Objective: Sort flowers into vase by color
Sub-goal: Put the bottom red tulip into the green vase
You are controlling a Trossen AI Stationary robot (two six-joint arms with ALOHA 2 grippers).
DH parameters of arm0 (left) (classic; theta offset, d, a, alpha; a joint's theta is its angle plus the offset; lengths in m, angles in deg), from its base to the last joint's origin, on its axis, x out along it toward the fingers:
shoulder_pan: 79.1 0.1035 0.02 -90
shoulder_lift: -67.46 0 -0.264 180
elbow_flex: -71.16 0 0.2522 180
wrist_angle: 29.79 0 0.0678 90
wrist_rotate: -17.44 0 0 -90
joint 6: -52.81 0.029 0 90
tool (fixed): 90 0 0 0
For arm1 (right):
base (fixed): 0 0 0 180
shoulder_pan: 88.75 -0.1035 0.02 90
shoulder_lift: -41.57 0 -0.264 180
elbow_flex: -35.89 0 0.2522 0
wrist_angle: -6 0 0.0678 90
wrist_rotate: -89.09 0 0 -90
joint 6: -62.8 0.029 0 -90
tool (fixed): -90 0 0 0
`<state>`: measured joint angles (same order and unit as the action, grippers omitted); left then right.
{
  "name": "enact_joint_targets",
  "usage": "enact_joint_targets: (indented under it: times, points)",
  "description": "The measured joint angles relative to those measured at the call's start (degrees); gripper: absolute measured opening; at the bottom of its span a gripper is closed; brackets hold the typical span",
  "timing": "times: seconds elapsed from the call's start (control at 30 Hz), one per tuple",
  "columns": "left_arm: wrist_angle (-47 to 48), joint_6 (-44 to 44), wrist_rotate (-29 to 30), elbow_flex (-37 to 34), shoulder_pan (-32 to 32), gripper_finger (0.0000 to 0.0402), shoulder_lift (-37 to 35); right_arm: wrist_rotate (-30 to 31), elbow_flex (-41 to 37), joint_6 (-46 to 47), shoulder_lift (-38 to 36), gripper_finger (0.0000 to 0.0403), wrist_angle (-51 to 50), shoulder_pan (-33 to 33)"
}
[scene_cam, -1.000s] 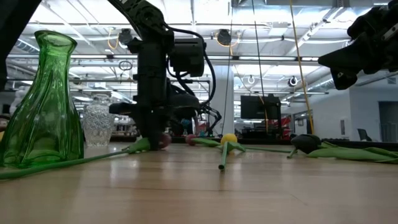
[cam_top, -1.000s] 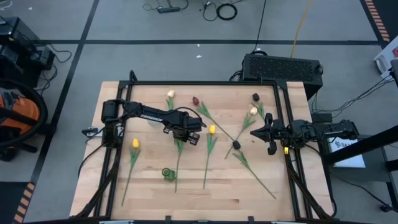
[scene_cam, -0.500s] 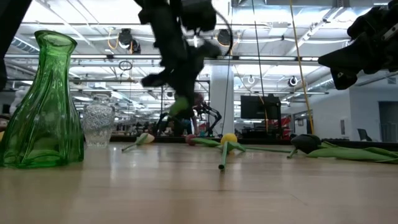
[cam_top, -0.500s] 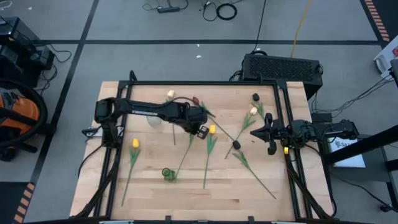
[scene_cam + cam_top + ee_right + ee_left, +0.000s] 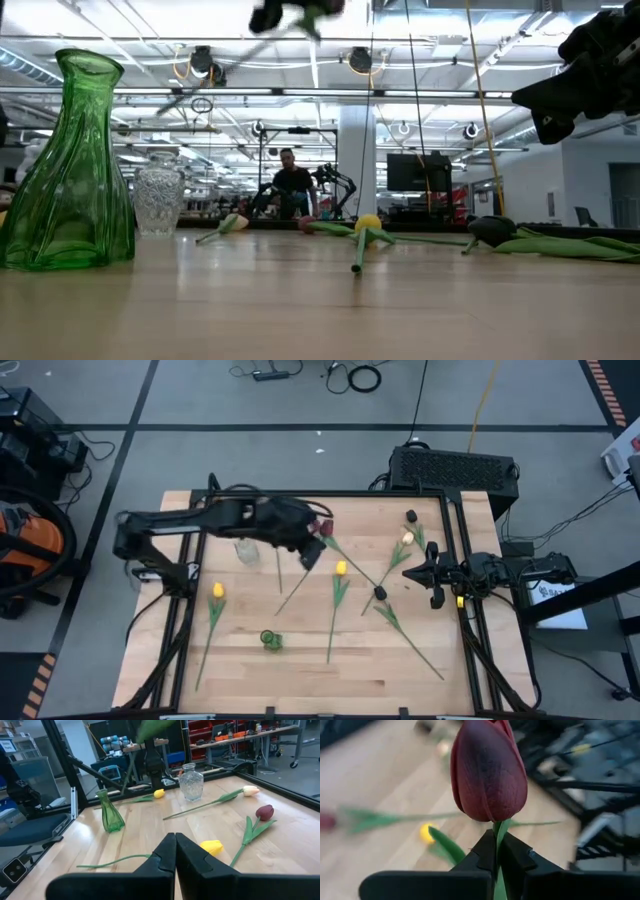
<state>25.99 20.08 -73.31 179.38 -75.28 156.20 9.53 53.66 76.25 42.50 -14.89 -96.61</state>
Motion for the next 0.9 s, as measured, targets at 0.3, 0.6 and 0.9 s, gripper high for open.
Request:
enact_joint_targets:
  times: [0.3,0.6,0.9]
  points:
    - [-7.4,16.6,11.1,0.3,-11.0,0.0013,-14.6,0.0,0.0,0.0,0.0,0.0000,0.0,0.0]
    - [-13.0,25.9,25.2,-2.9,-31.3,0.0011,-18.3,0.0,0.0,0.0,0.0,0.0000,0.0,0.0]
    - [-12.8,28.7,36.9,-3.0,-45.5,0.0011,-18.6,0.0,0.0,0.0,0.0,0.0000,0.0,0.0]
